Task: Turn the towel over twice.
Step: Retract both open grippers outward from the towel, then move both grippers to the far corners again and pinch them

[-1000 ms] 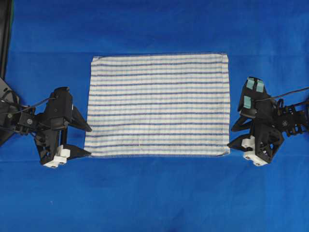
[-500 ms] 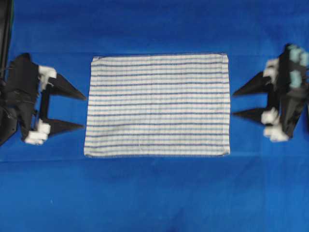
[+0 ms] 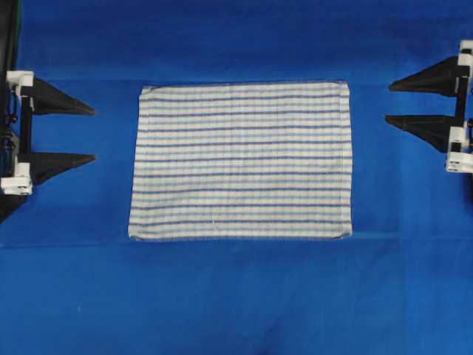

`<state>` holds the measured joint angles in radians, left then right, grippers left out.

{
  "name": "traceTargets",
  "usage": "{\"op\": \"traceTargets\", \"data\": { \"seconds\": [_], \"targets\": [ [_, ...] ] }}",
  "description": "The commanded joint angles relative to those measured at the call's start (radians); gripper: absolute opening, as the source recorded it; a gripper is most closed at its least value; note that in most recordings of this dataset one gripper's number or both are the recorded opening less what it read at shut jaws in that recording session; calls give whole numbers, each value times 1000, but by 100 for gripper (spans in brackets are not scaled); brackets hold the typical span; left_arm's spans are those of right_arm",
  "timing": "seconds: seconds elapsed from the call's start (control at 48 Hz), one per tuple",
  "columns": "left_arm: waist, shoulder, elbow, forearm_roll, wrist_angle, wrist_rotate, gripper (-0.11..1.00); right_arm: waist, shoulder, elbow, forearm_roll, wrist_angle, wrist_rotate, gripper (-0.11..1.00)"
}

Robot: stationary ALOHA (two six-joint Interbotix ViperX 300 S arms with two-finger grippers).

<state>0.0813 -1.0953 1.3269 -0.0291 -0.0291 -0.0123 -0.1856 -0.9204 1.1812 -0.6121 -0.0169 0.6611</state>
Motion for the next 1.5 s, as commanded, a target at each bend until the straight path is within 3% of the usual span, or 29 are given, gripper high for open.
{"op": "traceTargets", "data": {
  "seconds": [0.0, 0.313, 0.583, 0.959, 1.209, 1.479],
  "targets": [
    [3, -3, -3, 2, -8, 2, 85, -14, -2, 11, 2, -57, 3, 63],
    [20, 5, -5, 2, -28, 0, 85, -34, 12, 3, 25, -55, 6, 63],
    [84, 153, 3, 2, -199, 3, 85, -117, 103, -44, 37, -26, 5, 63],
    [284, 499, -6, 2, -399, 3, 85, -284, 439, -120, 28, -29, -3, 63],
    [322, 749, -40, 2, -506, 3, 85, -357, 715, -190, 6, -29, -8, 63],
    [393, 971, -114, 2, -538, 3, 85, -402, 885, -245, -15, -71, -12, 63]
  ]
}}
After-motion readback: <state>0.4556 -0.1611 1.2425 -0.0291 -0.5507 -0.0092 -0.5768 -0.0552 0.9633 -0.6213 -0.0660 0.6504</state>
